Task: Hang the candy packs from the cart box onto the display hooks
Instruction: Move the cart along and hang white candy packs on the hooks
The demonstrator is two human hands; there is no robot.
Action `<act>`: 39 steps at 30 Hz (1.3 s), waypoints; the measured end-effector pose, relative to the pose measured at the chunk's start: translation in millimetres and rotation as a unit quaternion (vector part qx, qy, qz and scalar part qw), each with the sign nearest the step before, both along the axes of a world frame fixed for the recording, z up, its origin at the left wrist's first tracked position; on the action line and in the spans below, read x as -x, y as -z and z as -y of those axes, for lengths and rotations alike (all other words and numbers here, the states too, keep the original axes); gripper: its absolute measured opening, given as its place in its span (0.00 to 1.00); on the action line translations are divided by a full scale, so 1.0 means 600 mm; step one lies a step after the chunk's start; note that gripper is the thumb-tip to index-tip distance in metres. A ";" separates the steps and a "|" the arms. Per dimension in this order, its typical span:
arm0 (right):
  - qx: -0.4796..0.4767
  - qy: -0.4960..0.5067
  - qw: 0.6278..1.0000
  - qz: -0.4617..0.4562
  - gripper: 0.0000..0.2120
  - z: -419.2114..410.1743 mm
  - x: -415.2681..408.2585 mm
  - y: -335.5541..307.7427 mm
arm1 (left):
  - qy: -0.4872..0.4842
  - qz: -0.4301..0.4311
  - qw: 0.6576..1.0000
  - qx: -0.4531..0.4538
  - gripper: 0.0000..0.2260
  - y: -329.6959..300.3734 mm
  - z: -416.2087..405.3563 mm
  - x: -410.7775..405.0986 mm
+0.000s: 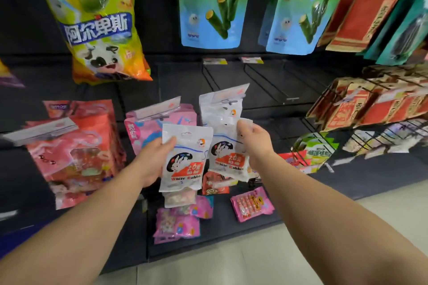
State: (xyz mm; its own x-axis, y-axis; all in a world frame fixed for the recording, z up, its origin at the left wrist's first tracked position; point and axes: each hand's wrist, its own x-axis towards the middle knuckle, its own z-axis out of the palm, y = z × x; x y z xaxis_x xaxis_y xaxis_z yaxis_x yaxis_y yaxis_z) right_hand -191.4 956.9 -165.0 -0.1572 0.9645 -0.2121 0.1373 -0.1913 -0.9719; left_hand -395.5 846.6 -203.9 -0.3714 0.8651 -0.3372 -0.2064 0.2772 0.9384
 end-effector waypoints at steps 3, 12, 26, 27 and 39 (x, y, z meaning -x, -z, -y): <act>0.012 -0.009 1.000 -0.028 0.10 -0.030 0.009 0.002 | -0.003 0.011 1.000 0.008 0.13 0.001 -0.017 -0.003; 0.026 -0.059 0.996 -0.069 0.09 -0.083 0.029 0.004 | -0.068 -0.007 0.998 0.013 0.14 0.011 -0.023 -0.033; 0.018 -0.034 0.999 -0.009 0.16 -0.125 0.055 0.004 | -0.164 -0.007 0.986 0.000 0.13 0.016 -0.010 -0.117; 0.023 -0.035 0.999 -0.013 0.17 -0.127 0.058 0.006 | -0.168 -0.008 0.986 0.000 0.14 0.016 -0.011 -0.119; -0.005 -0.003 1.000 -0.017 0.13 -0.146 0.032 0.016 | -0.177 -0.018 0.984 0.009 0.10 0.004 -0.049 -0.134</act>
State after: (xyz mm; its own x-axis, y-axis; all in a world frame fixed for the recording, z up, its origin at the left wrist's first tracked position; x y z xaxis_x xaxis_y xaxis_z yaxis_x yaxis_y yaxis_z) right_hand -210.3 1044.4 -174.8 -0.1707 0.9654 -0.1973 0.1061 -0.1811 -0.9777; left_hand -315.1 875.7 -206.0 -0.6603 0.6737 -0.3319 -0.2588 0.2108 0.9427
